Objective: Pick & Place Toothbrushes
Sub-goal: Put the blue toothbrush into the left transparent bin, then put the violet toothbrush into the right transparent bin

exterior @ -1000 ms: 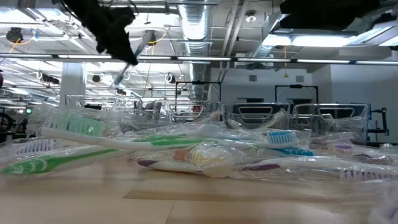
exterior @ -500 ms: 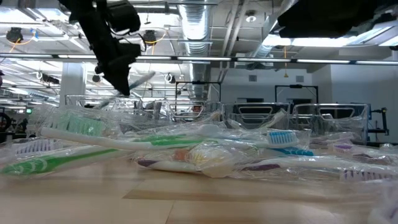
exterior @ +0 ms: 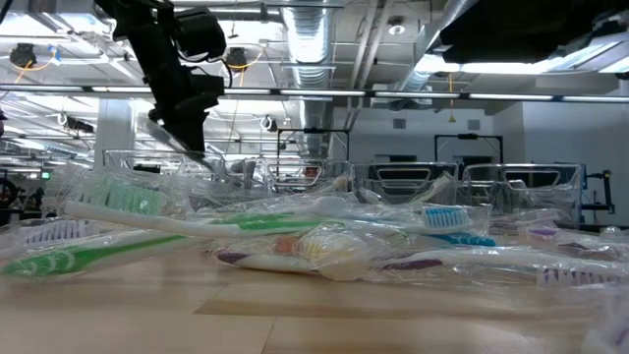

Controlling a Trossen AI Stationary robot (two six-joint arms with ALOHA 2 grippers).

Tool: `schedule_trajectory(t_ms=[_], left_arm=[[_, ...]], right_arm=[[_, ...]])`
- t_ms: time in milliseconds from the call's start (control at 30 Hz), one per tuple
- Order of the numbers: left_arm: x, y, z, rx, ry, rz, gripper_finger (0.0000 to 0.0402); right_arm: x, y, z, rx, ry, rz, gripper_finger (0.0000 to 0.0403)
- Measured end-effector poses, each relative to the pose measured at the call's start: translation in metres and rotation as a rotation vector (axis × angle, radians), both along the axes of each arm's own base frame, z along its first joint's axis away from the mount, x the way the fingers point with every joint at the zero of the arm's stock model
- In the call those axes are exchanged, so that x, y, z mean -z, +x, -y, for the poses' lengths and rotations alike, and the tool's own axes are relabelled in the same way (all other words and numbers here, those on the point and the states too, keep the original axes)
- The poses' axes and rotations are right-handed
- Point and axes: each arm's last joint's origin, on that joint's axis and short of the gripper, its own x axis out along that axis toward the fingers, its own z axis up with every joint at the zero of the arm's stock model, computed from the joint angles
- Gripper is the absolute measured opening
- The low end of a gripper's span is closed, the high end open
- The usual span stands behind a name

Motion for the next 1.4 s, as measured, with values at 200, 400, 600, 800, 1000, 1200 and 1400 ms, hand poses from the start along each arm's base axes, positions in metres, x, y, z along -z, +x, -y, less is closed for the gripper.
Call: schedule_trajectory(t_ms=[200, 400, 600, 800, 1000, 1200, 1400], left_arm=[[0.000, -0.001, 0.000, -0.010, 0.014, -0.010, 0.0091], [0.000, -0.001, 0.000, -0.025, 0.012, -0.004, 0.0108], [0.000, -0.001, -0.001, -0.050, 0.024, 0.001, 0.0141], [0.000, 0.000, 0.001, -0.042, 0.024, 0.003, 0.0172], [0.000, 0.006, 0.011, 0.034, -0.031, 0.030, 0.0190], [0.000, 0.014, 0.029, 0.132, -0.053, 0.047, 0.0192], [-0.002, 0.021, 0.042, 0.198, -0.047, 0.070, 0.0193]], right_arm=[[0.000, 0.000, 0.000, 0.000, 0.001, 0.000, 0.0269], [0.000, 0.000, 0.000, 0.011, 0.042, 0.018, 0.0269], [0.003, 0.000, -0.001, -0.047, 0.062, -0.029, 0.0269], [0.006, -0.001, -0.002, -0.104, 0.075, -0.083, 0.0269], [0.013, -0.004, -0.002, -0.171, 0.190, -0.172, 0.0269], [0.028, -0.012, 0.006, -0.139, 0.416, -0.378, 0.0269], [0.035, -0.015, 0.011, -0.111, 0.623, -0.538, 0.0269]])
